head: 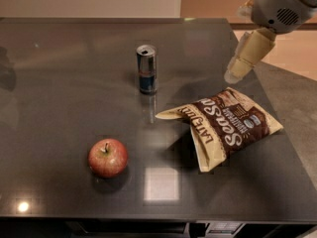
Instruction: Knock redbull can over
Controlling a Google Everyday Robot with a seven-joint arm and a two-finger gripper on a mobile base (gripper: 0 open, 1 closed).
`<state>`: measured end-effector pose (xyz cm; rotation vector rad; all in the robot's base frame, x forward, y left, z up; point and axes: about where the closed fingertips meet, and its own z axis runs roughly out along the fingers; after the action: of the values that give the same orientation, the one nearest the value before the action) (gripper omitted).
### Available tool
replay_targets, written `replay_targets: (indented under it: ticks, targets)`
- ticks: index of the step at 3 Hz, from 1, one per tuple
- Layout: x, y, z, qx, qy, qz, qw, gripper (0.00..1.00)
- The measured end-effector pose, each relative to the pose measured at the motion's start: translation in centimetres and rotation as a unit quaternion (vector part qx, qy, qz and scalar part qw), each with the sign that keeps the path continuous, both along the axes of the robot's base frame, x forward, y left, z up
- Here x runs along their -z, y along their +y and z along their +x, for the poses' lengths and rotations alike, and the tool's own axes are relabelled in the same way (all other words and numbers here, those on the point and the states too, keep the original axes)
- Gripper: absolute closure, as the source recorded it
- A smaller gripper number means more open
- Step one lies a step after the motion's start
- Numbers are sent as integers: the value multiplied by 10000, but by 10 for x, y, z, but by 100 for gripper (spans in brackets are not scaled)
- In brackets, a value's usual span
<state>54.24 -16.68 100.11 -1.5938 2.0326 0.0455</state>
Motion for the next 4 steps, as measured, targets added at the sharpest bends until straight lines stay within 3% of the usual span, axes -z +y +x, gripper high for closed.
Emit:
replay_targets:
  ticks: [2,4]
  targets:
    - [33,73,80,-373,110,753,9964,0]
    - [58,140,121,-725,328,1280,9886,0]
